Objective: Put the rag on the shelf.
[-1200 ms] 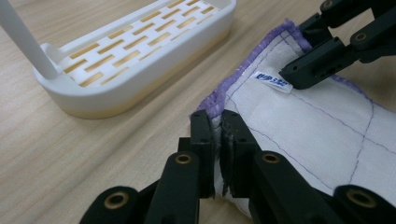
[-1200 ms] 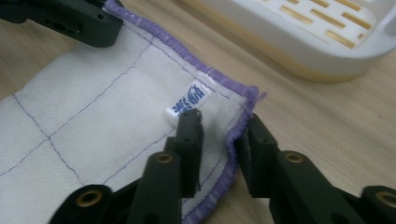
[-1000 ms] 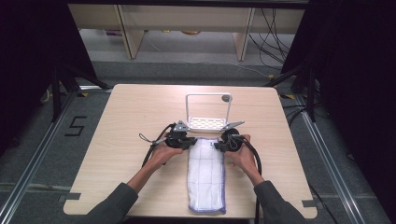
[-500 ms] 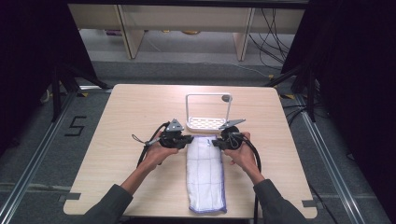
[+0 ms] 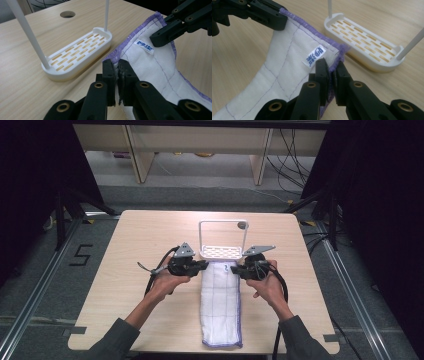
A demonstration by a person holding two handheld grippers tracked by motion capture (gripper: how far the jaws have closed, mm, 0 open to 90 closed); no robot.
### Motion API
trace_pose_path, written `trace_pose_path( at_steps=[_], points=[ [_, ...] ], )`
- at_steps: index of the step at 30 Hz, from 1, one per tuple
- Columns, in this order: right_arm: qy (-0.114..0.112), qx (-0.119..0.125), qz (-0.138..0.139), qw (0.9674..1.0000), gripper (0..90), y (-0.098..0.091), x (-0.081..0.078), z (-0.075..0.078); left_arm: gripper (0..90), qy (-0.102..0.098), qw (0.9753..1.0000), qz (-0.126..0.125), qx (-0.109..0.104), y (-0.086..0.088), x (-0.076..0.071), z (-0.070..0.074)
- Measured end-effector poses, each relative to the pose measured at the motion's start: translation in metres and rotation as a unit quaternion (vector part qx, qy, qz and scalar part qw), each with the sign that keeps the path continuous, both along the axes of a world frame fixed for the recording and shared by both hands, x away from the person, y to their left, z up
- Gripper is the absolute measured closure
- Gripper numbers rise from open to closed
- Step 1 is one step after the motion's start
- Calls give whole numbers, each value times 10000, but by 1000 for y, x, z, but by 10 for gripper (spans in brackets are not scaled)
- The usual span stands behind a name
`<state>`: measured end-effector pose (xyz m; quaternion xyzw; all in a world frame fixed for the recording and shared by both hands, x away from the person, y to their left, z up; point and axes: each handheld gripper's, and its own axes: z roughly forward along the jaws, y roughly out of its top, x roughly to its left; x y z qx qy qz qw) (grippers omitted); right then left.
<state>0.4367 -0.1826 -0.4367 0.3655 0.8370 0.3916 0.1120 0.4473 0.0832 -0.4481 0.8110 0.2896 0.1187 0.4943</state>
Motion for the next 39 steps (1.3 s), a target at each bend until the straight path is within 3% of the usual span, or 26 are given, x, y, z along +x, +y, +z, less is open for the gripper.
trace_pose_path(
  at_steps=[3,4,5,7,11,12,16,19,21,25,27,28,31,32,38,39],
  points=[
    [-72,2,51,10000,843,-2,-5,6,841,-61,9998,-140,-99,1,-4,8],
    [21,60,10,10000,843,-2,-7,8,841,-51,9998,-170,-79,2,-5,11],
    [-89,52,83,9999,843,-3,-6,8,842,-70,9998,-160,-128,2,-6,13],
    [21,109,95,9999,844,-3,-8,12,843,-110,9996,-198,-139,1,-8,18],
    [-125,97,228,9996,843,-3,-9,21,844,-146,9995,-272,-60,2,-14,32],
    [-62,141,193,9997,843,-2,-12,25,845,-148,9995,-277,-71,2,-15,38],
    [-320,187,357,9987,844,-6,-16,47,847,-221,9991,-334,-166,3,-22,63],
    [-510,269,361,9977,844,-8,-17,67,845,-267,9984,-350,-349,4,-24,84],
    [-628,290,365,9969,844,-9,-16,81,846,-405,9983,-322,-276,3,-23,98],
    [-877,350,282,9951,845,-9,-10,107,847,-510,9981,-221,-263,2,-16,122],
    [-853,369,289,9953,845,-8,-7,117,847,-568,9980,-162,-225,1,-11,133],
    [-980,353,295,9941,846,-9,-4,122,847,-605,9979,-134,-197,1,-8,139],
    [-1011,405,232,9938,846,-9,0,133,847,-665,9975,-40,-250,1,-1,152],
    [-1113,433,224,9926,846,-10,8,145,846,-700,9972,-5,-270,1,4,162],
    [-1212,516,43,9913,846,-10,27,174,845,-929,9952,192,-232,-6,25,191],
    [-1350,450,19,9898,846,-10,33,180,845,-970,9948,216,-210,-7,28,195]
  ],
)
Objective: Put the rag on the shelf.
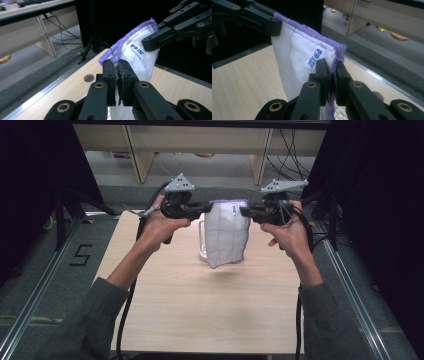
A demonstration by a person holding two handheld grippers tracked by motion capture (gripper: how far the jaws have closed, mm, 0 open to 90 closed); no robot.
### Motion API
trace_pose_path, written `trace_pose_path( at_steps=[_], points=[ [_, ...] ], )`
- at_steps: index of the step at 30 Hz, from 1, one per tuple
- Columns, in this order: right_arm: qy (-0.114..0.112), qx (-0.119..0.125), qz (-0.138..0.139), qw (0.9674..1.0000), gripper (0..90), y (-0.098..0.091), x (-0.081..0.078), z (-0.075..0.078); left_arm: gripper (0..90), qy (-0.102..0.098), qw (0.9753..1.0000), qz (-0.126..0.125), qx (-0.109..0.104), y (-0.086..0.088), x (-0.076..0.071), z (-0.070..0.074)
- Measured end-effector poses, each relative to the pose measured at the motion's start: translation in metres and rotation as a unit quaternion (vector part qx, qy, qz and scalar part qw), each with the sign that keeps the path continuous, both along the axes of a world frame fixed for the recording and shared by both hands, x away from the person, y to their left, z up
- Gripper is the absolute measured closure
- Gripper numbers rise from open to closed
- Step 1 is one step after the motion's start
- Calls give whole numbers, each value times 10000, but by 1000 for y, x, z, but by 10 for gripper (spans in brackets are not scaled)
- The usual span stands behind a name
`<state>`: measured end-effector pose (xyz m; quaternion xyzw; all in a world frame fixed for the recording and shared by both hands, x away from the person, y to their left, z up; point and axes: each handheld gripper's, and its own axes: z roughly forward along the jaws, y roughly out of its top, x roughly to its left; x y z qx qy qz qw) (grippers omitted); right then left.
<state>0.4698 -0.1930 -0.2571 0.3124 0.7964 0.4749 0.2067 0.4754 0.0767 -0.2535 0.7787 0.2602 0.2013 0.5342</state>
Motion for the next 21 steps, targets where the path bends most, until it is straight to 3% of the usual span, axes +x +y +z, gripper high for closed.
trace_pose_path(
  at_steps=[6,8,9,14,16,21],
  points=[
    [27,132,-121,9998,845,3,17,20,844,-151,9997,207,-17,-2,18,17],
    [-80,112,-95,9999,845,4,24,24,845,-168,9995,269,-89,-1,23,20],
    [22,173,-143,9997,844,5,25,26,845,-152,9994,308,-86,-1,26,21],
    [56,131,-243,9996,844,10,38,29,845,-88,9988,443,-192,-1,39,20],
    [47,120,-289,9995,844,10,42,29,845,-111,9985,526,-128,-3,44,18],
    [216,214,-422,9986,843,9,55,27,845,-38,9975,683,-182,-5,57,12]
  ],
)
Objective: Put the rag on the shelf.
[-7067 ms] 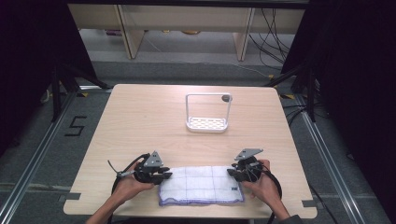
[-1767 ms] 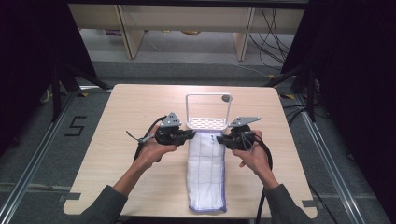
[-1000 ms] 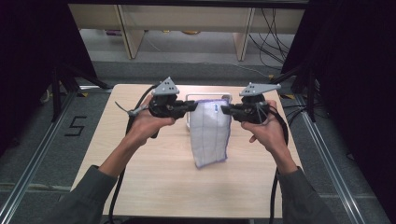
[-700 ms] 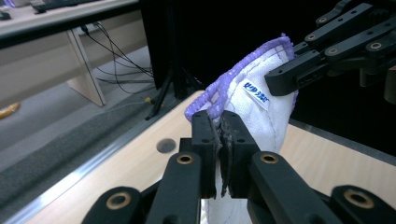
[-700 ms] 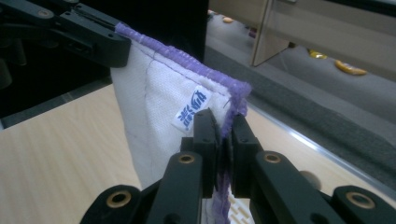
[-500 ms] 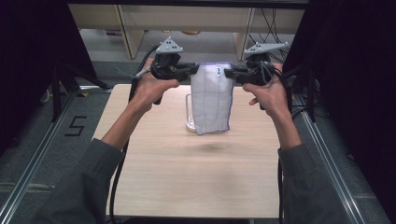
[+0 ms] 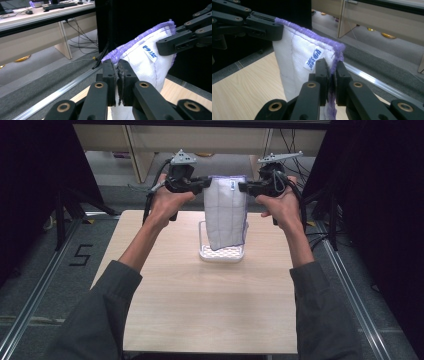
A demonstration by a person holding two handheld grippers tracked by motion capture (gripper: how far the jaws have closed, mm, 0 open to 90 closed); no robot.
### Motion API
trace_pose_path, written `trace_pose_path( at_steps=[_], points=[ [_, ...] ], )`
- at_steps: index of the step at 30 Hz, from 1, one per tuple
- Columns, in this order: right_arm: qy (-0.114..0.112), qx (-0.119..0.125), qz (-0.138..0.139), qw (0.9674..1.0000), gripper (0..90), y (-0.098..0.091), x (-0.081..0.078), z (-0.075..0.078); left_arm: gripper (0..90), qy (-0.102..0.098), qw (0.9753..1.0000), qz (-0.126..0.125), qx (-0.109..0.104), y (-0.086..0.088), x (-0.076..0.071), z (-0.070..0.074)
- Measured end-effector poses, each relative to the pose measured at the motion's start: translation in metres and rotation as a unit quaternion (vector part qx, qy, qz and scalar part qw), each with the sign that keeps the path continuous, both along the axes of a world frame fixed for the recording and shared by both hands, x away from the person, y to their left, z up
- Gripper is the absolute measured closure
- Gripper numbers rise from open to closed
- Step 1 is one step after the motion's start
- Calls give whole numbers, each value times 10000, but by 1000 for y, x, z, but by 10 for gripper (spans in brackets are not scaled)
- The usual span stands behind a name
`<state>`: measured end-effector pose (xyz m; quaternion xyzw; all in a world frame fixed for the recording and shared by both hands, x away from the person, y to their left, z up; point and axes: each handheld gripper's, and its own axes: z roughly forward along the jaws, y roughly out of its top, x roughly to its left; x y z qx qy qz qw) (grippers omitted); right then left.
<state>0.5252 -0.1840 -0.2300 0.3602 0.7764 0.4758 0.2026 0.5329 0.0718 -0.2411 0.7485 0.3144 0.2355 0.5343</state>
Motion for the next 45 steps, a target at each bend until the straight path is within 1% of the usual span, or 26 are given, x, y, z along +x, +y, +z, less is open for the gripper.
trace_pose_path(
  at_steps=[1,2,3,4,5,6,8,12,13,14,16,17,19,20,25,26,28,30,31,35,37,38,39,41,42,45],
  points=[
    [19,30,-9,10000,842,0,3,-1,845,2,10000,23,53,0,2,-1],
    [-46,-1,23,10000,842,0,6,-3,844,-5,10000,32,14,-1,5,-2],
    [-13,27,-25,10000,842,1,7,-3,845,9,10000,72,-24,-1,7,-3],
    [-56,-6,10,10000,841,1,10,-4,845,17,9999,94,-34,-1,9,-3],
    [31,18,16,10000,841,1,11,-4,844,23,9999,117,-52,-1,11,-4],
    [55,22,-50,10000,841,2,12,-4,844,16,9998,162,-66,-1,15,-5],
    [54,46,-23,10000,840,3,17,-4,844,-9,9998,184,-31,-3,21,-8],
    [97,26,-118,9999,838,4,27,-9,843,76,9994,309,-144,-6,33,-15],
    [170,57,-174,9997,838,4,29,-10,843,68,9993,320,-171,-7,36,-17],
    [146,75,-162,9997,838,3,33,-11,844,81,9993,329,-170,-7,39,-19],
    [226,137,-243,9994,838,2,40,-15,843,107,9990,385,-179,-9,45,-25],
    [276,164,-290,9991,838,2,43,-17,842,73,9989,431,-147,-9,47,-27],
    [262,234,-297,9989,838,2,50,-22,842,101,9986,474,-201,-9,53,-33],
    [335,233,-335,9986,837,2,54,-25,842,121,9985,488,-198,-10,56,-36],
    [427,192,-498,9977,837,4,70,-39,842,240,9977,614,-159,-12,67,-49],
    [427,192,-498,9977,837,4,70,-39,842,240,9977,614,-159,-12,67,-49],
    [495,127,-568,9971,835,6,78,-47,841,302,9973,657,-131,-13,72,-57],
    [490,132,-549,9972,832,6,81,-50,841,354,9971,668,-110,-12,73,-62],
    [476,60,-534,9974,829,6,83,-52,841,377,9970,676,-93,-11,74,-64],
    [633,190,-618,9959,825,7,88,-60,840,450,9964,717,-61,-10,77,-73],
    [576,74,-551,9968,823,8,92,-65,837,489,9958,765,-60,-10,77,-80],
    [729,120,-630,9953,823,11,91,-68,837,531,9955,782,-51,-9,78,-83],
    [694,34,-601,9958,823,12,93,-71,837,577,9954,769,10,-9,78,-87],
    [721,-12,-635,9954,822,14,94,-77,836,635,9947,808,5,-7,79,-94],
    [785,6,-611,9950,822,15,95,-79,837,683,9944,800,4,-6,79,-97],
    [946,-108,-639,9934,821,17,97,-88,836,737,9944,759,39,-6,80,-105]
  ],
)
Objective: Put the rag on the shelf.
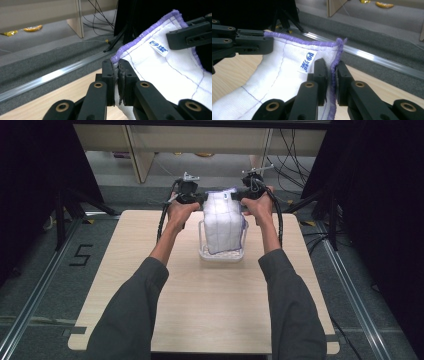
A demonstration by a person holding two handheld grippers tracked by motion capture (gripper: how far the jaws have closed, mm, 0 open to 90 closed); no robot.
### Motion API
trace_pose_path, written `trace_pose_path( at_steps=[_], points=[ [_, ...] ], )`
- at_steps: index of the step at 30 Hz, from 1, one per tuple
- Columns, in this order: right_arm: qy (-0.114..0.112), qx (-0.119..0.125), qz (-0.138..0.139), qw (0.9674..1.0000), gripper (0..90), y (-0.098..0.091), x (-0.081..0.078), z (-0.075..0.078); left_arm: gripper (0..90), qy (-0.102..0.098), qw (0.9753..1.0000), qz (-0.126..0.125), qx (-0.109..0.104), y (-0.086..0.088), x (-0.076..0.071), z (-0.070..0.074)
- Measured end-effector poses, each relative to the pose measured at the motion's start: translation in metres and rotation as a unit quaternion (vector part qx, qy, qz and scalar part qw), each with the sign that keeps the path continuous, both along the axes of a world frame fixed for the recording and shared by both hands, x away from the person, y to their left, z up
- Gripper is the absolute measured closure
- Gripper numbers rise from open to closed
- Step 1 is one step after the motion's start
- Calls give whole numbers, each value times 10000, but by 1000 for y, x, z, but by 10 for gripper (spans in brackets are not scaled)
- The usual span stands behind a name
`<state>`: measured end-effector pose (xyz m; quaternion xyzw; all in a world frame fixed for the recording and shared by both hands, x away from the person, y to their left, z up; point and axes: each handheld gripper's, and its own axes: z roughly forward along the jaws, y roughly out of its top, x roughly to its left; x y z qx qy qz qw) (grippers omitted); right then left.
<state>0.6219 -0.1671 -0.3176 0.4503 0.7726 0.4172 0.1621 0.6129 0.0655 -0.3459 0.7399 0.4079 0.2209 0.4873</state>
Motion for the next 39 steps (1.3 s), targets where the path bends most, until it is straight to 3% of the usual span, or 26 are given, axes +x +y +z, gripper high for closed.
trace_pose_path(
  at_steps=[4,5,7,8,10,12,13,14,16,18,20,22,28,30,31,36,38,39],
  points=[
    [49,-119,-28,9999,821,1,4,-10,836,96,9999,-77,64,-1,1,-5],
    [170,-131,-8,9998,821,1,5,-12,836,137,9999,-100,35,-2,1,-7],
    [129,-158,9,9998,820,0,6,-14,835,168,9997,-121,99,-2,1,-8],
    [209,-118,8,9997,820,-1,6,-15,835,194,9998,-105,39,-3,2,-11],
    [367,-127,0,9992,818,-1,6,-20,829,256,9995,-99,175,-2,2,-15],
    [342,-183,17,9992,818,-2,7,-21,830,266,9995,-115,136,-3,3,-17],
    [432,-209,10,9988,816,-2,8,-23,829,295,9993,-128,194,-4,3,-19],
    [570,-208,-54,9981,815,-2,7,-23,826,323,9993,-138,163,-3,4,-20],
    [613,-90,-107,9980,802,-1,6,-27,814,419,9989,-150,154,-2,4,-22],
    [640,-163,-33,9978,794,-4,7,-27,792,461,9987,-115,166,-2,4,-23],
    [780,-110,-109,9968,730,-8,8,-31,746,663,9978,-52,64,1,5,-24],
    [749,-179,-86,9970,713,-10,9,-33,747,686,9976,-8,115,3,5,-26],
    [777,-53,-203,9968,690,-17,5,-28,745,717,9974,16,122,10,3,-23],
    [682,-19,-258,9973,687,-22,3,-23,739,700,9975,35,118,15,1,-20],
    [516,62,-276,9983,683,-24,2,-22,737,707,9974,39,114,16,1,-19],
    [629,38,-318,9975,663,-34,-6,-11,717,692,9974,37,178,28,-4,-13],
    [348,-50,-206,9992,659,-41,-8,-8,708,676,9976,62,99,33,-6,-11],
    [332,-6,-131,9994,655,-42,-8,-8,703,688,9976,57,104,36,-8,-10]
  ],
)
